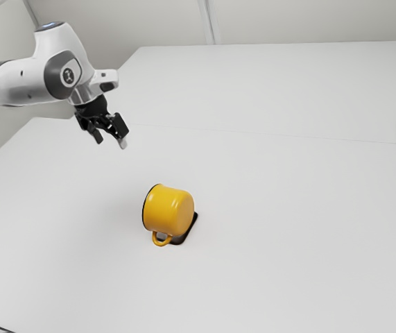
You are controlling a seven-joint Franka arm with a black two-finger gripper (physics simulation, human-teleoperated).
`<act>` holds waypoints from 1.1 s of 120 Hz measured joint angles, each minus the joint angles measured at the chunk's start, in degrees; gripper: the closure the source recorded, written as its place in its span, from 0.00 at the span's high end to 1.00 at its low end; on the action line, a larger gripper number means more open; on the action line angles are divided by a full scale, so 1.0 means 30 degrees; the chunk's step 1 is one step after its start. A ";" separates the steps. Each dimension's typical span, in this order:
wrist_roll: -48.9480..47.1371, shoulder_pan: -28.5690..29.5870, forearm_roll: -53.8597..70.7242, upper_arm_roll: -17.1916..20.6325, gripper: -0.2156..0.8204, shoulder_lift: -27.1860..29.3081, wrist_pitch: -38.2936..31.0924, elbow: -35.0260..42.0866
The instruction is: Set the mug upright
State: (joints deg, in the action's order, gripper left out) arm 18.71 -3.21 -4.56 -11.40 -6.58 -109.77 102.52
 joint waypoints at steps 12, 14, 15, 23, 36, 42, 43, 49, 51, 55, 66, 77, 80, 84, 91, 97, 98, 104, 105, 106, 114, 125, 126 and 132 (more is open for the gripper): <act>-0.0024 -0.0044 -0.0076 -0.0008 0.79 0.0797 0.0008 0.0736; -0.0026 -0.0057 -0.0113 -0.0009 0.79 0.1046 -0.0007 0.0994; -0.0027 -0.0062 -0.0138 -0.0009 0.79 0.1146 -0.0014 0.1102; 0.0090 -0.0344 -0.1465 -0.0408 0.79 0.1371 0.0158 0.1962; 0.0709 -0.0070 -0.4602 -0.0794 0.79 0.0975 0.0796 0.3463; 0.1133 0.0327 -0.6121 -0.0833 0.79 0.0831 0.1157 0.4233; 0.1201 0.0404 -0.6338 -0.0836 0.79 0.0794 0.1228 0.4314; 0.1664 0.0895 -0.7584 -0.0851 0.79 0.0484 0.1653 0.4607; 0.1827 0.1037 -0.7966 -0.0854 0.79 0.0368 0.1788 0.4658; 0.2163 0.1182 -0.8730 -0.0931 0.79 0.0116 0.2090 0.4709; 0.3159 0.1192 -1.0780 -0.1361 0.79 -0.0459 0.3001 0.4778; 0.4150 0.1199 -1.2473 -0.1676 0.79 -0.0917 0.3903 0.4797; 0.4411 0.1204 -1.2854 -0.1721 0.79 -0.1020 0.4131 0.4798; 0.4761 0.1200 -1.3330 -0.1769 0.79 -0.1158 0.4445 0.4798; 0.5386 0.1193 -1.4101 -0.1807 0.79 -0.1338 0.4948 0.4782; 0.5918 0.1186 -1.4619 -0.1818 0.79 -0.1413 0.5304 0.4778; 0.6005 0.1185 -1.4688 -0.1820 0.79 -0.1427 0.5355 0.4781; 0.6503 0.1184 -1.5050 -0.1823 0.79 -0.1499 0.5641 0.4797; 0.6582 0.1184 -1.5100 -0.1824 0.79 -0.1517 0.5682 0.4801; 0.6660 0.1183 -1.5147 -0.1824 0.79 -0.1532 0.5722 0.4805; 0.7249 0.1166 -1.5493 -0.1826 0.79 -0.1839 0.5992 0.4820; 0.7964 0.1034 -1.5911 -0.1826 0.79 -0.2094 0.6216 0.4815; 0.8024 0.1021 -1.5960 -0.1826 0.79 -0.2119 0.6227 0.4812; 0.8361 0.0960 -1.6297 -0.1826 0.79 -0.2290 0.6266 0.4807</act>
State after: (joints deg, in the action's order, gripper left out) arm 43.79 -0.33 -53.46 -16.87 -13.45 -90.97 116.94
